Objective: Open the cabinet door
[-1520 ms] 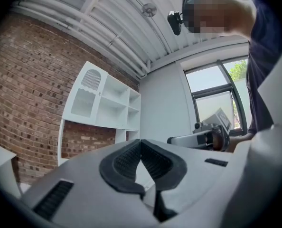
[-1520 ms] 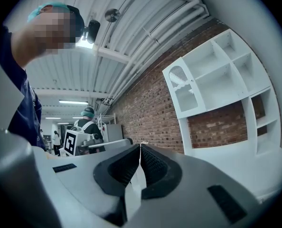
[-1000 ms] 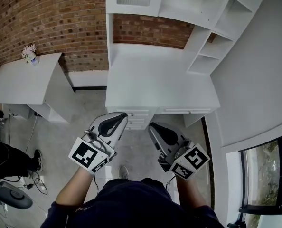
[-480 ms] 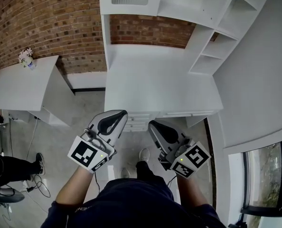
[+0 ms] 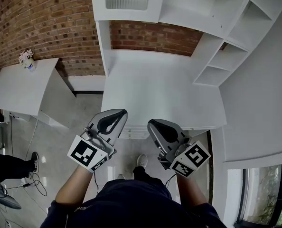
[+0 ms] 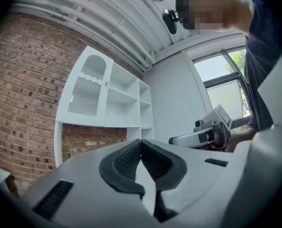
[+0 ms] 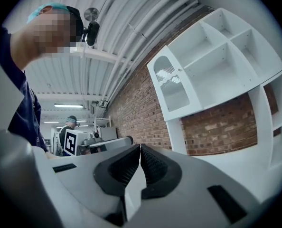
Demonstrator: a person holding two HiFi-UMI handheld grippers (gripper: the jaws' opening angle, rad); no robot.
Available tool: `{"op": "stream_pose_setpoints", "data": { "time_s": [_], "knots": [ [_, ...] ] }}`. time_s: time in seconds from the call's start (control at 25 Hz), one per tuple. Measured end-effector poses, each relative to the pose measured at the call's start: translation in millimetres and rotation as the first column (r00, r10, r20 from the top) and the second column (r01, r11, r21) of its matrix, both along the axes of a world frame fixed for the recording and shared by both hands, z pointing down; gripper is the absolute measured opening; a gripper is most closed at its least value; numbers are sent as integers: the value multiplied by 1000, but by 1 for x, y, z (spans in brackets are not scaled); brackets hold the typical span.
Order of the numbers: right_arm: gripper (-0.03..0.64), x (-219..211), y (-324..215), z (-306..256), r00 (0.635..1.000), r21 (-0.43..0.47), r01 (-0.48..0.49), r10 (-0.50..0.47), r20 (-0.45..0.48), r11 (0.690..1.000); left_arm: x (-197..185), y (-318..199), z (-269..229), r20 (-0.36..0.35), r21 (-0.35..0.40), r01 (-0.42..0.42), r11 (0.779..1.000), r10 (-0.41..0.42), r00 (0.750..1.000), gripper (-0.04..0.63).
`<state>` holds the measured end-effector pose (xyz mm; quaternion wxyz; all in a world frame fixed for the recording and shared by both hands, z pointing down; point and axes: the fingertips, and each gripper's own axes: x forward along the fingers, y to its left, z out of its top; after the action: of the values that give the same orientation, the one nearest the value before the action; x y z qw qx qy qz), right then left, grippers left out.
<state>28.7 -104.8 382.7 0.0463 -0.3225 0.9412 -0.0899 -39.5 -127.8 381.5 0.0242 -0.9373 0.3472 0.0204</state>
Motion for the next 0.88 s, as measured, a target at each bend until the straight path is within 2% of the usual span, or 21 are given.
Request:
{"op": "stream_pose_setpoints", "data": {
  "time_s": [0.56,0.76,0.88],
  "knots": [
    [26,73,-102,5,995,-17,92,-92,41,996,70,-98,2,51,-10,93,996,-92,994,9],
    [26,85,-124,1,992,-3,109,-108,61,994,83,-119,-1,92,17,108,994,-109,990,9],
    [26,86,-130,-3,991,8,116,-116,65,993,88,-126,-7,87,43,118,992,-122,989,9]
  ]
}}
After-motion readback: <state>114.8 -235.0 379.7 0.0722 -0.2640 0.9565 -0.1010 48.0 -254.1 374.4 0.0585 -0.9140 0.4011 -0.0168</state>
